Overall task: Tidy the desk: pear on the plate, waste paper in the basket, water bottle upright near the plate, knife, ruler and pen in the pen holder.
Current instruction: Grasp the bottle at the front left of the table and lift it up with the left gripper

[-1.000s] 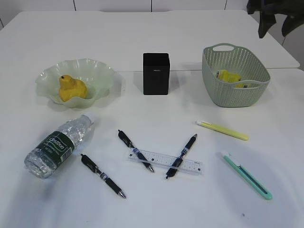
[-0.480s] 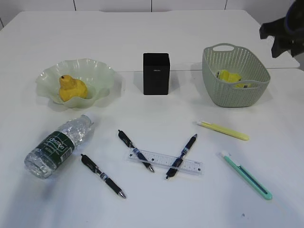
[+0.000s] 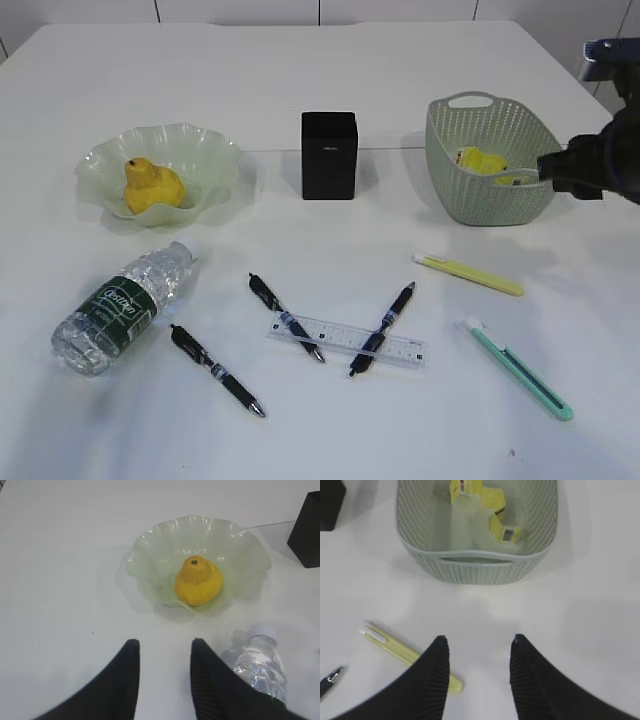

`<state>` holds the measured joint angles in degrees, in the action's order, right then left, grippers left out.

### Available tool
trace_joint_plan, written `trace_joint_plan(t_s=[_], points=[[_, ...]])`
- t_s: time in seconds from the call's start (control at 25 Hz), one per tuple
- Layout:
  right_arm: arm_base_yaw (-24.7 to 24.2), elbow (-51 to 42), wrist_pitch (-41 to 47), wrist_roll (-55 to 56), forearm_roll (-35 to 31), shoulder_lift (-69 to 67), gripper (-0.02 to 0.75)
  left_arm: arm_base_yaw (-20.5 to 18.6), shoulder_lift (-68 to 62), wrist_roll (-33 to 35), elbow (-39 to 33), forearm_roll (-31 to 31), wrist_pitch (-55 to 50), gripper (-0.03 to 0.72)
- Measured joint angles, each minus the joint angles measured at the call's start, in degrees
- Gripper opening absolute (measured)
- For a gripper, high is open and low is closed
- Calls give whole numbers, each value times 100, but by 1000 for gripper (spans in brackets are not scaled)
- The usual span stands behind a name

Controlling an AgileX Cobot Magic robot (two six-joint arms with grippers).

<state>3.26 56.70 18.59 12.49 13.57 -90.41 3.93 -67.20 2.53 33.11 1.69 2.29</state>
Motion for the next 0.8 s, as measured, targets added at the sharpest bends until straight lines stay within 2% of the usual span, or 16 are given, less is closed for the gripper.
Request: trace_joint_plan(t_s=[0.2,0.32,0.8], points=[[0,-945,-1499,0,99,325,304,0,10,0,0,0,28,240],[0,-1330,-1996,0,123,408,304,0,40,0,0,0,196,240],[0,-1480,-2351,0,191,430,304,0,59,0,0,-169,976,242]])
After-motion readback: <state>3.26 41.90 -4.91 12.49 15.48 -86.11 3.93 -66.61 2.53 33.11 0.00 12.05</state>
